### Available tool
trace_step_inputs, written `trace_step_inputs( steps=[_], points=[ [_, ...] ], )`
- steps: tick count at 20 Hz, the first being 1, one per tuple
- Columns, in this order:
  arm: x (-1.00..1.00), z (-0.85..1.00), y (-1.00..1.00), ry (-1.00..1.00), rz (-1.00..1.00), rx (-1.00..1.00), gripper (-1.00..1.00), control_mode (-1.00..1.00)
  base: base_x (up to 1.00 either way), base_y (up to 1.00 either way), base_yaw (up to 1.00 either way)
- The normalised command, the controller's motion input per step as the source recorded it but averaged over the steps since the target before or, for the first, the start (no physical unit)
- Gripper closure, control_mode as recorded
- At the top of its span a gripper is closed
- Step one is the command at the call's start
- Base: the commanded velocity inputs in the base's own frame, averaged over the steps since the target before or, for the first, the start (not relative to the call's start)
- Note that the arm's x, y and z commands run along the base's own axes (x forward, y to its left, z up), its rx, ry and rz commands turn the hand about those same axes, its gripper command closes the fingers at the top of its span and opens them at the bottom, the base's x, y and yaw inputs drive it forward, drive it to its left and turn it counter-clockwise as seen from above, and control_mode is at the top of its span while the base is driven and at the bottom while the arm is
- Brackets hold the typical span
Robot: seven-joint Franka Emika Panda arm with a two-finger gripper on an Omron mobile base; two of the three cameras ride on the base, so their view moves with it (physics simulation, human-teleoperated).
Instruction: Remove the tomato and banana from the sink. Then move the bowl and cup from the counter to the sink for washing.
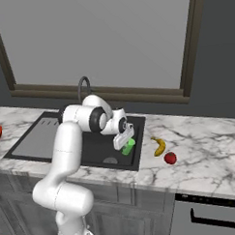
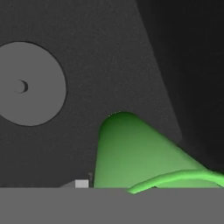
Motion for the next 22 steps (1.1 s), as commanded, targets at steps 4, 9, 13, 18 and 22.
trace_step_inputs(
  steps=[4,9,13,18,22],
  points=[
    [0.09,-0.24,0.0,0.0,0.0,0.0,1.0,-1.0,0.0,0.0,0.0],
    [0.02,-0.25,0.0,0.0,0.0,0.0,1.0,-1.0,0.0,0.0,0.0],
    [0.0,-0.26,0.01,0.0,0.0,0.0,1.0,-1.0,0.0,0.0,0.0],
    [0.0,-0.25,0.02,0.0,0.0,0.0,-1.0,-1.0,0.0,0.0,0.0],
    [0.0,-0.09,0.03,0.0,0.0,0.0,-1.0,-1.0,0.0,0.0,0.0]
  ],
)
